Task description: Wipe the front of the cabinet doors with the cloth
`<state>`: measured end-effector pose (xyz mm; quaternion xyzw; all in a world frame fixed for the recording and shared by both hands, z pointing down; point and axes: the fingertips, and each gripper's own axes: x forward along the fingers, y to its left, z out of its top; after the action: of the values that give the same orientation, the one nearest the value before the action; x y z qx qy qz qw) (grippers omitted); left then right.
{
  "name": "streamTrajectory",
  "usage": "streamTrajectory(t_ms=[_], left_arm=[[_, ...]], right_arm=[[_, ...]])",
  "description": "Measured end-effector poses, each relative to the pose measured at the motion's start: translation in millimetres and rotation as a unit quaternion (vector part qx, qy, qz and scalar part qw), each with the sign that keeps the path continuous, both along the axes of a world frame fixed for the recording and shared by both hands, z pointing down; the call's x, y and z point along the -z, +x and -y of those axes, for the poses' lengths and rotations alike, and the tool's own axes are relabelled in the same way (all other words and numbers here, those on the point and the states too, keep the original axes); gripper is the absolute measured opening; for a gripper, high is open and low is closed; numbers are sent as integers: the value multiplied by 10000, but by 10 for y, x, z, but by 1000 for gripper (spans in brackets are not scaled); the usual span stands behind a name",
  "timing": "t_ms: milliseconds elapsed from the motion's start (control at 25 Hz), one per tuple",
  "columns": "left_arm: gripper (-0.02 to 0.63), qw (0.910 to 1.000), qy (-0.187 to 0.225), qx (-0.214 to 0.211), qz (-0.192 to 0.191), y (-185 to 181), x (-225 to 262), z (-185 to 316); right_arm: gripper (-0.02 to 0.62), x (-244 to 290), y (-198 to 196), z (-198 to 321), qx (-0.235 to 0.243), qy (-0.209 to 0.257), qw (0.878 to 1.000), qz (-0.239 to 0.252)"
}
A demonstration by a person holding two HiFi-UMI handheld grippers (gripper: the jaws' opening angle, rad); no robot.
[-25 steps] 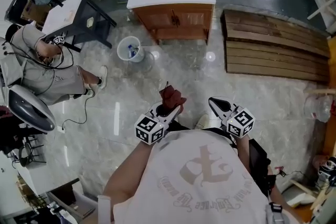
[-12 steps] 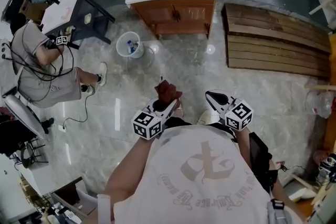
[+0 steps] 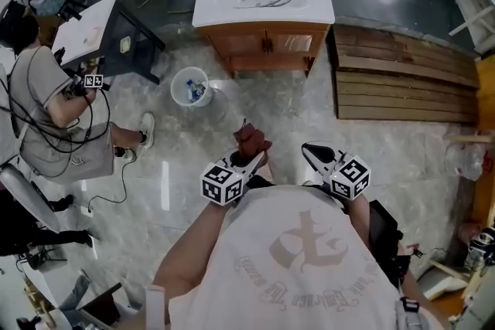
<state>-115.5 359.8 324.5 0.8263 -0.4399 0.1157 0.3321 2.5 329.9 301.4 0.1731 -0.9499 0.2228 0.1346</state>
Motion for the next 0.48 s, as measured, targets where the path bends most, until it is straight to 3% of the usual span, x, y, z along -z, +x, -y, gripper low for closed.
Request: streamTrajectory(t_ms=[240, 480], left_arm=[[118, 9999, -75, -114, 96, -525, -102, 252], [118, 9998, -130, -97, 71, -775, -162, 432]], right_arm=[[14, 32, -562, 232, -40, 72, 9999, -78], [14, -2, -816, 489, -73, 39, 9998, -198]])
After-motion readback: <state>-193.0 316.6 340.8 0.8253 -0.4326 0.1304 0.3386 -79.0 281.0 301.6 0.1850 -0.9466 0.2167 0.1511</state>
